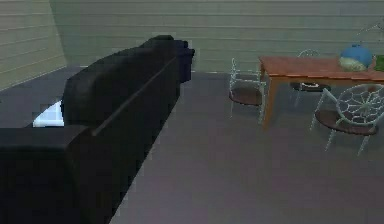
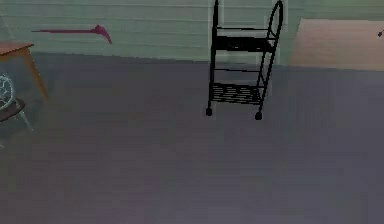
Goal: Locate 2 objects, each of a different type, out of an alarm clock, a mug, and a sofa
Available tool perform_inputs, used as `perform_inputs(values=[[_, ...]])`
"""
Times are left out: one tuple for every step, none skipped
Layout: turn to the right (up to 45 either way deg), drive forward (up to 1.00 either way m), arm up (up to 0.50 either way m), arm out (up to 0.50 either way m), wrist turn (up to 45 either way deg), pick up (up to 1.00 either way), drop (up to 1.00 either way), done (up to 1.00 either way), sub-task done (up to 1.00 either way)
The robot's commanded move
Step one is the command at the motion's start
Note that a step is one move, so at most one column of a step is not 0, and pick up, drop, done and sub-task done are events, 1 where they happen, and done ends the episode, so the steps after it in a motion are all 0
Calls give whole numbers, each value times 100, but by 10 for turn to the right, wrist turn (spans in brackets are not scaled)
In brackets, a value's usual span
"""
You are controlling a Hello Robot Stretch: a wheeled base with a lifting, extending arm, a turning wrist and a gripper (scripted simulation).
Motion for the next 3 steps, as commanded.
perform_inputs(values=[[30, 0, 0, 0, 0, 0, 0, 0, 0], [0, 45, 0, 0, 0, 0, 0, 0, 0], [-300, 0, 0, 0, 0, 0, 0, 0, 0]])
